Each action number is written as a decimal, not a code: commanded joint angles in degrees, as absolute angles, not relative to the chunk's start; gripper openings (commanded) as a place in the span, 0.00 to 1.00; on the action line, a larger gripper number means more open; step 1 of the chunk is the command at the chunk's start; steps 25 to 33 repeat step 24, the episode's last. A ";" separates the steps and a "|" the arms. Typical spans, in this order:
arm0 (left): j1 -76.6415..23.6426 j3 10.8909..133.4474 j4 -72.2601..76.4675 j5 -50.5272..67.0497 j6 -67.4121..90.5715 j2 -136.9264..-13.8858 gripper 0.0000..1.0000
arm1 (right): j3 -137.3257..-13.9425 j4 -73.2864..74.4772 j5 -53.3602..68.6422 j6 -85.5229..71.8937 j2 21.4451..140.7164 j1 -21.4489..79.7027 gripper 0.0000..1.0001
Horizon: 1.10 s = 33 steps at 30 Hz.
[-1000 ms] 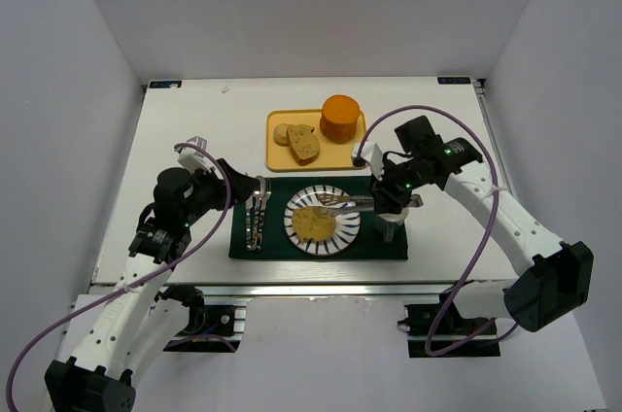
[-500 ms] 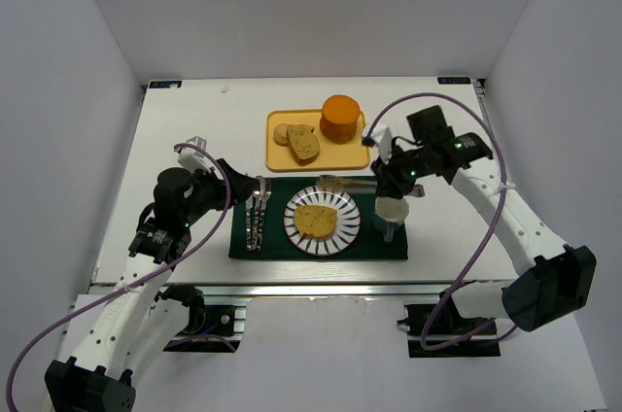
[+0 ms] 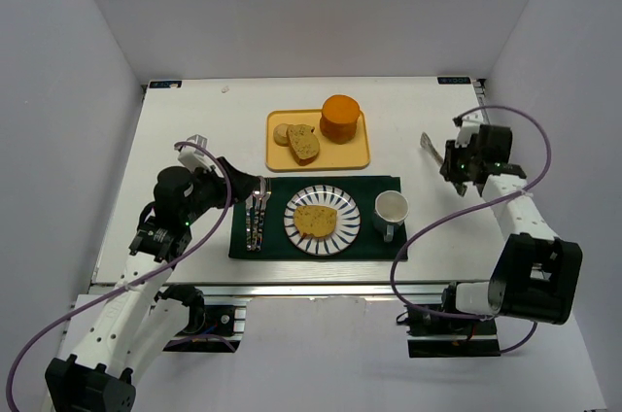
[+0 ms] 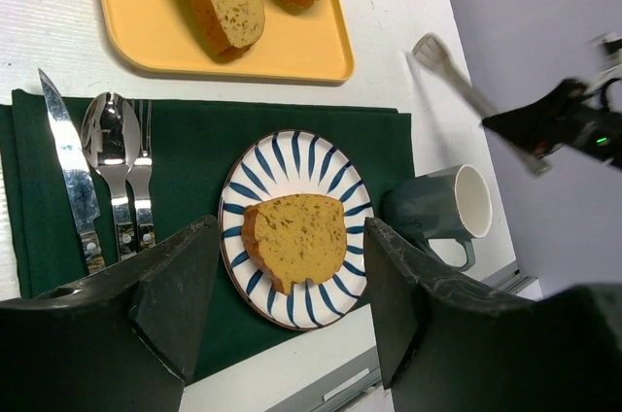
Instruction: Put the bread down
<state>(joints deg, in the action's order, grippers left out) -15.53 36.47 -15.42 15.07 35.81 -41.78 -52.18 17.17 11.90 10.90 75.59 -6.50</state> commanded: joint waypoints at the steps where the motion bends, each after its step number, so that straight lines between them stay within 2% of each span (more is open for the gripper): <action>1: -15.38 37.62 -13.36 16.52 35.33 -42.71 0.70 | -46.07 -0.22 3.79 7.12 76.11 -5.80 0.29; 3: -15.47 37.62 -12.84 16.70 35.33 -43.15 0.70 | -43.87 -3.33 2.29 7.64 78.38 -5.80 0.32; 5: -15.38 37.27 -12.48 16.96 35.59 -43.50 0.70 | -42.63 -3.34 3.33 9.48 80.15 -5.80 0.42; 6: -15.38 37.18 -12.22 17.05 35.68 -43.51 0.70 | -42.28 -3.34 3.51 10.01 80.59 -5.80 0.47; 7: -15.38 37.00 -12.13 17.22 35.86 -43.68 0.70 | -41.93 -3.34 4.04 11.06 81.03 -5.80 0.56; 12: -15.38 36.04 -11.25 16.96 36.47 -43.51 0.70 | -43.06 2.18 5.89 13.71 82.79 -5.89 0.79; 13: -15.47 36.04 -11.25 16.79 36.47 -43.42 0.70 | -44.11 3.15 5.63 13.97 82.62 -5.98 0.88; 19: -15.38 37.09 -12.39 16.17 35.95 -43.50 0.70 | -51.40 12.03 2.20 13.54 79.98 -5.98 0.89; 24: -15.38 37.09 -11.87 16.52 35.86 -44.30 0.71 | -60.90 17.66 8.51 13.18 77.09 -5.98 0.90; 33: -15.38 37.09 -11.87 16.52 35.86 -44.30 0.71 | -60.90 17.66 8.51 13.18 77.09 -5.98 0.90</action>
